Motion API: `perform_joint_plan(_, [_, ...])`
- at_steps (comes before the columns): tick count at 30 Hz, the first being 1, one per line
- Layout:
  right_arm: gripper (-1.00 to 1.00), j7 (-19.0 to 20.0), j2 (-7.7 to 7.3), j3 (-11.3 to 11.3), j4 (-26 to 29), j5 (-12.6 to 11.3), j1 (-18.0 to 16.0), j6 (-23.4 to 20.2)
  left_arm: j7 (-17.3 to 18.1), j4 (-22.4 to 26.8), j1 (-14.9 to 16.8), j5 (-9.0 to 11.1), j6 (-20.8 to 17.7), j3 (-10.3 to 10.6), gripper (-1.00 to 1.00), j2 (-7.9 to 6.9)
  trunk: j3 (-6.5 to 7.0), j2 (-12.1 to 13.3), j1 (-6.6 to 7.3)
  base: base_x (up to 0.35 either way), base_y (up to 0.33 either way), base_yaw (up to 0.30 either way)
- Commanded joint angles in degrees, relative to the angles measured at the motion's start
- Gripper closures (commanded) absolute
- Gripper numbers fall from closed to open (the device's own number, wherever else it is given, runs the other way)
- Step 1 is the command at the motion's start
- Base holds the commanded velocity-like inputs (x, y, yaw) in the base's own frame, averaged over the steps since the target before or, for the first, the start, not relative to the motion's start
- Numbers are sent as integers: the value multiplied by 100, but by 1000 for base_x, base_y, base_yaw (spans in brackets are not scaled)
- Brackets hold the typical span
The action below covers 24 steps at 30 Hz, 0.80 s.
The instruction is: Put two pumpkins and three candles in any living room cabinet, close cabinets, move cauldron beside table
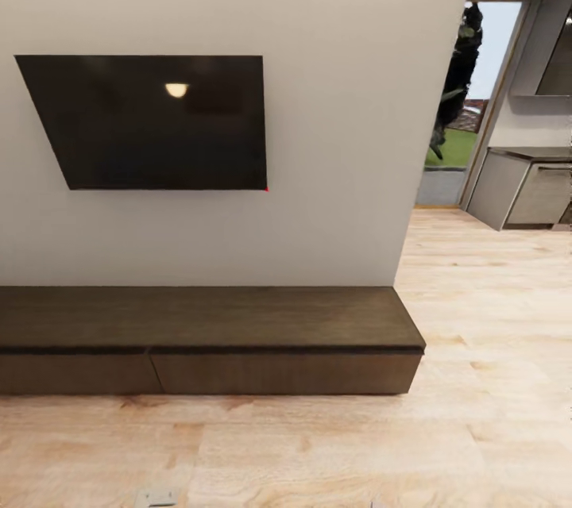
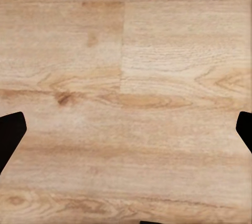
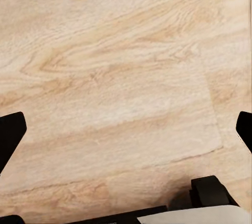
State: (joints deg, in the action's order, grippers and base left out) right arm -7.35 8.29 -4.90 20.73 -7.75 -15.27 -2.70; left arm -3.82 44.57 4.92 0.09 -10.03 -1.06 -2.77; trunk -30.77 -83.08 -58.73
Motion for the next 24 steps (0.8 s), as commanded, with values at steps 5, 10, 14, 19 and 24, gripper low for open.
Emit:
perform_joint_plan(5, [-100, 13, 5, 34, -220, 16, 16, 446, -8, 0, 0, 3, 1, -9, -100, -3, 0, 0, 0, -147, 2, -6])
perform_joint_plan(10, [-100, 7, -9, 83, -325, -14, 15, 489, -11, -1, 0, 1, 6, -16, -100, -9, 0, 0, 0, -34, 0, -1])
perform_joint_plan(14, [-100, 1, -11, 85, -341, -22, 15, 490, -19, -1, 0, 0, 1, -110, -100, -31, 0, 0, 0, -4, 0, 0])
perform_joint_plan(19, [-100, 5, -20, 75, -341, -63, 15, 506, -8, -1, 0, -7, 9, -435, -100, -31, -36, -80, -44, 0, 0, 0])
perform_joint_plan(24, [-100, 6, -21, 74, -342, -68, 15, 519, -9, -1, 0, -9, 3, -489, -100, -34, -126, -281, -154, 0, 0, 0])
